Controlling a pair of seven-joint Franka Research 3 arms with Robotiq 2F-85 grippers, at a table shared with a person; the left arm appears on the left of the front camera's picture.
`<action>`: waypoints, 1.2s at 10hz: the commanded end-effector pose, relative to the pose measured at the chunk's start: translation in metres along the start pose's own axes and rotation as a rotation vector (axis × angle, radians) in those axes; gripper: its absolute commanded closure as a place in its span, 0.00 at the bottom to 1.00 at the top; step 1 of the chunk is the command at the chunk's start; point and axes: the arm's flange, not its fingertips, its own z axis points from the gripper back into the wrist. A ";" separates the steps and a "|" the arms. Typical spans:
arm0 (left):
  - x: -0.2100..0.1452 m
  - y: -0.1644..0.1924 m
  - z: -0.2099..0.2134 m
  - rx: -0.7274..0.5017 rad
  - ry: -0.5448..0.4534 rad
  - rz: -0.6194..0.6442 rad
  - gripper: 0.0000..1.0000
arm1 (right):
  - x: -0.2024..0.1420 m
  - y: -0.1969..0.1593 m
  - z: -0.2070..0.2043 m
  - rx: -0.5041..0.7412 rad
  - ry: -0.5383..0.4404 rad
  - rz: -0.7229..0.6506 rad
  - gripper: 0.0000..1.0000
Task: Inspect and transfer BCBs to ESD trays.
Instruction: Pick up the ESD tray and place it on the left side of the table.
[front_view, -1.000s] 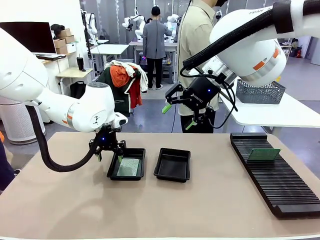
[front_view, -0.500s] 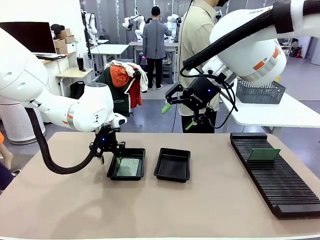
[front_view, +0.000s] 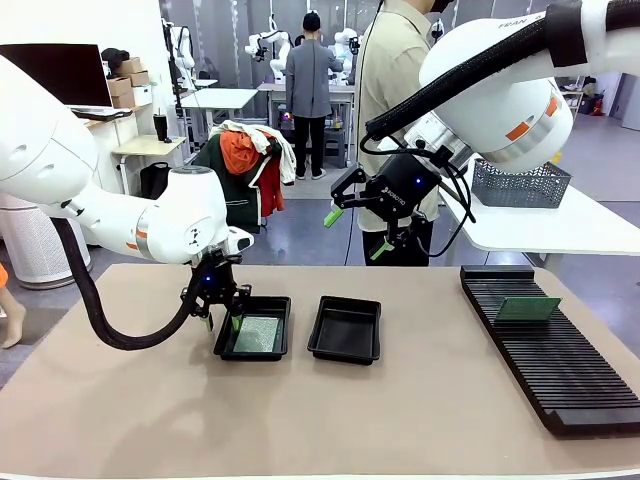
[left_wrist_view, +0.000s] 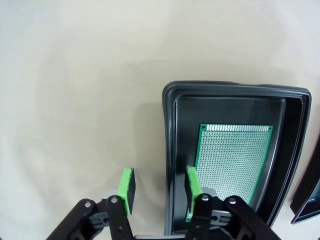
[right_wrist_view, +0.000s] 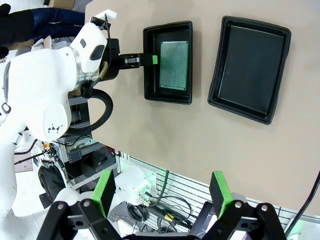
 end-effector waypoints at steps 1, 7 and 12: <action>0.002 0.002 0.000 -0.013 0.001 -0.011 0.48 | 0.003 0.000 -0.001 -0.006 -0.003 0.000 0.00; 0.001 -0.001 0.004 -0.007 -0.015 -0.022 0.70 | 0.003 0.000 -0.001 -0.006 -0.003 0.000 0.00; -0.001 -0.003 0.004 -0.015 -0.010 -0.023 0.95 | 0.003 0.000 -0.001 -0.006 -0.003 0.000 0.00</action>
